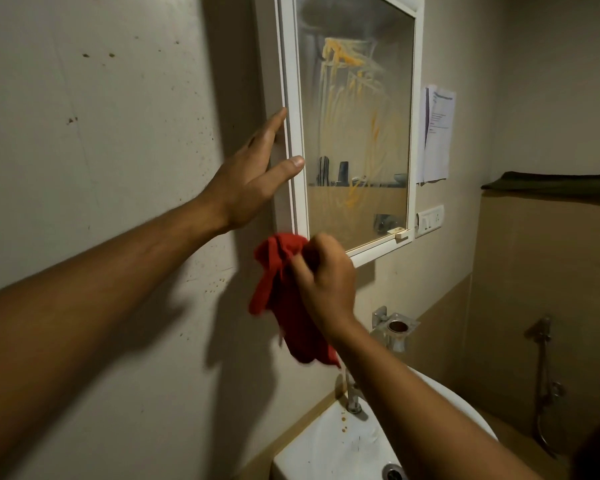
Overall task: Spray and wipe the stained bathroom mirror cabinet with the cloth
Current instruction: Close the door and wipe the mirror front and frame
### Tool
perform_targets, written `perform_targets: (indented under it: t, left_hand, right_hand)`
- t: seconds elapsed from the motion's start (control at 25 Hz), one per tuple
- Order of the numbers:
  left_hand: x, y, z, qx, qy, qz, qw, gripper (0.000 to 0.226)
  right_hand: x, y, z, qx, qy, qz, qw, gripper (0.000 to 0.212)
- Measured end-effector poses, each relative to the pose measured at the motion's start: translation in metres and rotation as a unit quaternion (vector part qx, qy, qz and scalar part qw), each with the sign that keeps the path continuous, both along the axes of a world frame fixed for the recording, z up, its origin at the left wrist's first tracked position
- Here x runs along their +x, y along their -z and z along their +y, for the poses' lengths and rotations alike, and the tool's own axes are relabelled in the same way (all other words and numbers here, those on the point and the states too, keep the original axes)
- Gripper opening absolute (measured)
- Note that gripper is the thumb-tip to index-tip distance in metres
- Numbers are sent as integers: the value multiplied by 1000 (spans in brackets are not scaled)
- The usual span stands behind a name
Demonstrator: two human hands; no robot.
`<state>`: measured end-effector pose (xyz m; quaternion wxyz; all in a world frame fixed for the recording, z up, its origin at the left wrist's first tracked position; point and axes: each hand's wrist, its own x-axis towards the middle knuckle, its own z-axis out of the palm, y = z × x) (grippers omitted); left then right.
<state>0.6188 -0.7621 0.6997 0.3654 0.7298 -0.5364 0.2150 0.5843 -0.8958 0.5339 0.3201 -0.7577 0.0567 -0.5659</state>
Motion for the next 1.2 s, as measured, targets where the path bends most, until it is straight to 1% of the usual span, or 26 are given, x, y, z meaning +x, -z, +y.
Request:
perform_targets:
  t: [0.08,0.12,0.24,0.32,0.36,0.44,0.48,0.52,0.6,0.64,0.68,0.76,0.84,0.88,0.92,0.96,1.0,1.04,1.12,1.2]
  left_hand:
    - [-1,-1,-1,3,-1,4,1000,82]
    - [-2,-1,-1,9,-1,8,1000,83]
    - [-3,-1,-2,25,-6,14,1000,86]
    - [-5,-1,-5,35,-23,10,999,88]
    - [-6,-1,-6,40,-30,9,999,89]
    - [-7,0,-7,49,-39,10,998,91]
    - [-8,0,-7,53,-42,11,998,91]
    - [-7,-1,-8,56,-43,12,997,92]
    - [-7,-2,-8,60,-45,12,997,92]
    - [-7,-2,-9,61,-47,12,997,92]
    - [-7,-1,-10,63,-50,12,997,92]
    - [-6,1,-12,61,-57,9,996,92]
    - [-7,1,-15,56,-59,12,997,92]
    - [-8,1,-16,52,-55,21,997,92]
    - [-9,1,-18,50,-48,34,997,92]
    - [-10,0,-19,49,-42,45,997,92]
    - [-10,-1,-19,49,-39,52,997,93]
    - [-10,-2,-19,49,-38,55,997,93]
    - [-11,-3,-18,51,-29,58,997,93]
    - [-10,-4,-16,51,-16,63,997,94]
  right_hand:
    - [8,-27,-4,-19,10,-40,999,20]
    - [9,-21,-5,-33,11,-48,998,20]
    - [3,29,-2,-39,-15,-15,999,18]
    - [1,51,-7,-54,-5,3,999,18]
    - [1,55,-11,-78,0,15,997,16]
    - [-2,57,-24,-176,6,23,984,15]
    - [-4,58,-35,-246,10,19,969,19]
    - [-5,59,-46,-322,13,19,946,26]
    - [-7,56,-71,-455,24,44,889,46]
    - [-9,52,-84,-496,33,67,865,56]
    - [-11,47,-98,-513,43,95,852,63]
    - [-19,34,-127,-500,91,162,846,68]
    - [-27,26,-147,-445,152,204,858,61]
    - [-29,27,-146,-409,158,203,876,56]
    - [-28,34,-139,-381,146,179,895,54]
    - [-24,42,-125,-367,126,146,910,53]
    - [-18,49,-107,-368,99,115,918,52]
    - [-14,53,-89,-379,71,97,918,50]
    - [-10,55,-70,-420,38,92,902,52]
    - [-16,46,-82,-448,32,104,888,56]
